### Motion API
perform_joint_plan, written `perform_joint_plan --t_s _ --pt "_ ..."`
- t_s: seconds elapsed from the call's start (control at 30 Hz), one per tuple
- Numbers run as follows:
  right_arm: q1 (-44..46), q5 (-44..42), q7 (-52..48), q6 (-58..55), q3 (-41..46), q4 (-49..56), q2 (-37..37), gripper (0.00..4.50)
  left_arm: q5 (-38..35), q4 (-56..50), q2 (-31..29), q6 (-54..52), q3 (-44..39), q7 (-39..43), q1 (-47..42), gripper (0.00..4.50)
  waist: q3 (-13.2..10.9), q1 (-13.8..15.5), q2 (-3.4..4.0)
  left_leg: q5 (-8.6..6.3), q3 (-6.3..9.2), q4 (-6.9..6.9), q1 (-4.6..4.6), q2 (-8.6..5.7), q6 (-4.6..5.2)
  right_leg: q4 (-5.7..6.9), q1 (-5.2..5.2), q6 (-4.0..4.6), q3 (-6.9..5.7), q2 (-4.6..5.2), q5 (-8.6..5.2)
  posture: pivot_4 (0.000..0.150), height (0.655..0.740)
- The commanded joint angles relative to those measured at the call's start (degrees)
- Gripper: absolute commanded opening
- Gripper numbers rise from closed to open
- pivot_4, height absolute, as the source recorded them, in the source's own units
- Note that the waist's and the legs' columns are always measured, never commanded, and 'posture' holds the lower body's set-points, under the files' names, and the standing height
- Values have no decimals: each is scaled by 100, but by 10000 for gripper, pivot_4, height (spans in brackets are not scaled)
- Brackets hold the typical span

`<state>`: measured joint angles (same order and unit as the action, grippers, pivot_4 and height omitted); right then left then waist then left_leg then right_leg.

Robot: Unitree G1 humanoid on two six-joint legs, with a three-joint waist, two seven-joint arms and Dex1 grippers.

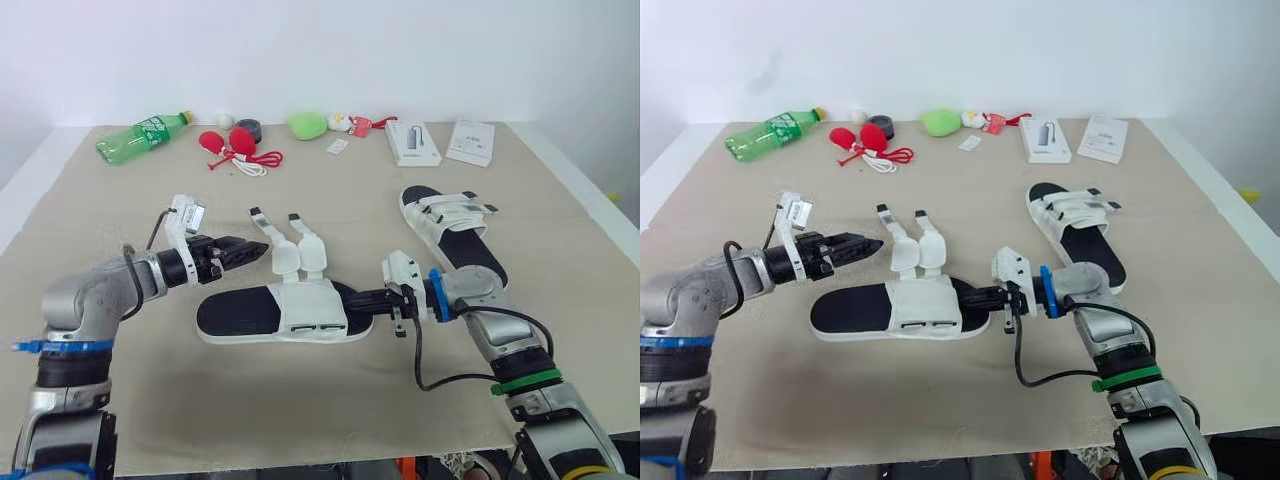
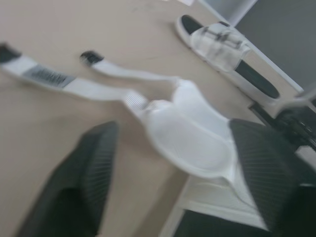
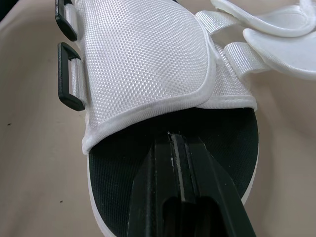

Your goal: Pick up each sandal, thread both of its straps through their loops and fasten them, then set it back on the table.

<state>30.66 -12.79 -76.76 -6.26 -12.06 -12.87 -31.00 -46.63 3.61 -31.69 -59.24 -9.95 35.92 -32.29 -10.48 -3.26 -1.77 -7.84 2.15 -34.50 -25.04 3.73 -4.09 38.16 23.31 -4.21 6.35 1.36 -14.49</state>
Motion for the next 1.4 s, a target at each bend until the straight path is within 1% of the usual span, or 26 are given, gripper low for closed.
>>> perform_joint_plan --t_s 0.03,0.17,0.4,0.57,0.83,0.93,1.0,1.03,1.2,1.33,1.4 --pt "96 86 53 66 -45 -16 15 0 -115 515 137 -415 -171 -95 -384 43697 0 -6 0 1 0 0 0 0 -1 0 -1 -1 0 0 1 1500 7400" --pt "81 63 76 56 -55 100 7 0 -165 1308 446 -723 -284 -192 -899 43697 0 -1 0 2 7 1 -3 0 -4 1 -1 -2 -3 -2 0 1500 7400" --pt "57 24 120 -3 -33 241 -36 0 -181 2734 937 -694 -765 -310 -1706 43697 0 -5 0 6 9 3 -3 -1 -11 0 -2 -4 -3 -2 3 1500 7400" --pt "37 -7 148 -90 -1 373 -86 0 132 4058 1149 -160 -979 -428 -2278 43697 0 10 0 7 16 3 -6 -6 -13 -1 -3 -7 -6 -1 3 1500 7400" --pt "-4 -41 203 -218 12 558 -145 0 690 5401 1310 581 -940 -173 -2851 43697 0 20 0 7 19 7 -10 -8 -14 -2 0 -9 -8 -1 1 1500 7400" --pt "-27 -41 216 -252 18 612 -170 0 907 5866 1348 1125 -1031 -314 -3011 36082 0 30 0 8 19 7 -9 -9 -16 -2 -2 -9 -8 0 1 1500 7400" --pt "-49 -44 221 -271 21 648 -187 0 1001 6037 1353 1287 -1037 -223 -3098 28448 0 27 0 8 19 7 -10 -9 -16 -2 -1 -9 -8 0 1 1500 7400" --pt "-57 -43 224 -274 19 660 -196 0 1054 6073 1356 1339 -1012 -109 -3136 22733 0 27 0 8 20 8 -9 -9 -16 -2 0 -9 -9 0 1 1500 7400" --pt "-96 -48 237 -292 10 710 -218 0 1488 6046 1371 1808 -810 293 -3177 400 0 33 0 8 21 10 -12 -9 -17 -3 0 -10 -9 0 0 1500 7400" --pt "-121 -53 235 -300 1 738 -222 0 2018 5407 1389 2653 -270 932 -2968 400 0 34 0 10 21 9 -13 -9 -20 -2 1 -10 -10 0 0 1500 7400" --pt "-121 -50 228 -289 -4 731 -226 0 2340 4531 1375 3292 173 1317 -2671 400 -1 31 0 10 20 12 -13 -9 -20 -4 2 -10 -9 0 0 1500 7400"
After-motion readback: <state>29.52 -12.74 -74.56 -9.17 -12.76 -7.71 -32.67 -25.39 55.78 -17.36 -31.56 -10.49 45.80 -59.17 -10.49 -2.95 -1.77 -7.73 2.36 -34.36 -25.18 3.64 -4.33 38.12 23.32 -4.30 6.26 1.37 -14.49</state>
